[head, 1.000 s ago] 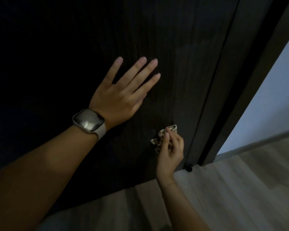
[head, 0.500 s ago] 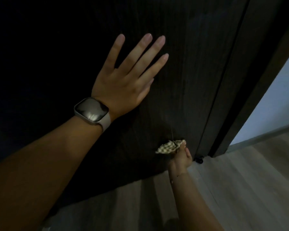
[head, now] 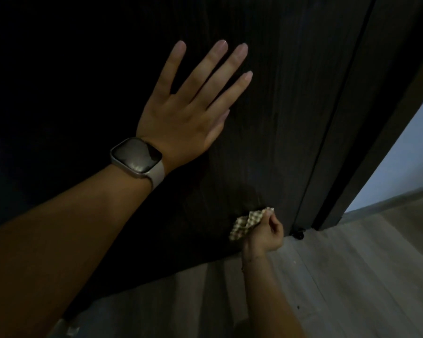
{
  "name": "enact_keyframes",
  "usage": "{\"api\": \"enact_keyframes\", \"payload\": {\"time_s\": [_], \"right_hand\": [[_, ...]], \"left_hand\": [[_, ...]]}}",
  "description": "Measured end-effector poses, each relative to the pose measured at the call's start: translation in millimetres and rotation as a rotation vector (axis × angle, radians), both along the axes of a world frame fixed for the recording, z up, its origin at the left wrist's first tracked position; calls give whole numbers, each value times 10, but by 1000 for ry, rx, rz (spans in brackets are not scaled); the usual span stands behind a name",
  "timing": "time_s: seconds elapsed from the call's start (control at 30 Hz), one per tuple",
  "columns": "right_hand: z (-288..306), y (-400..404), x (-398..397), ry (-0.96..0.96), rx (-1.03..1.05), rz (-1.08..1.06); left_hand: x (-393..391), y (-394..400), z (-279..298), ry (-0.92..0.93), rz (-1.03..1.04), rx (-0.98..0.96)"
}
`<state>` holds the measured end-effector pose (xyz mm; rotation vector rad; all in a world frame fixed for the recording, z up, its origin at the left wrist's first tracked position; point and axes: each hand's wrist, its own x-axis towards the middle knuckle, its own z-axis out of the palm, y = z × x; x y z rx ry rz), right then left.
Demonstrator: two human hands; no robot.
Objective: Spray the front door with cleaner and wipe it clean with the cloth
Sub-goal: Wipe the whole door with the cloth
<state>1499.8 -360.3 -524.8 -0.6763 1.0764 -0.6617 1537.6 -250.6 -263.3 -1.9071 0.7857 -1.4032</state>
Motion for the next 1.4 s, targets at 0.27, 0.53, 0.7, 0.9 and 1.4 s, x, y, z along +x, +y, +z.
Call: {"api": "enact_keyframes", "payload": {"time_s": [0.27,0.53,0.7,0.9,1.4], "right_hand": [[832,227,102,-258,-441,-46],[-388,221,48,-99,-4,-37],[359,331,65,-144,-187,-49],[242,338,45,-123,-355,5],[674,470,-52,-359,-650,44]], "left_hand": [[-17,-13,8,2,4,3],[-15,-8,15,2,24,3],[-27,-7,7,36,17,-2],[-48,-20,-4,44,1,-17],[-60,-21,14,71,38,-27]]}}
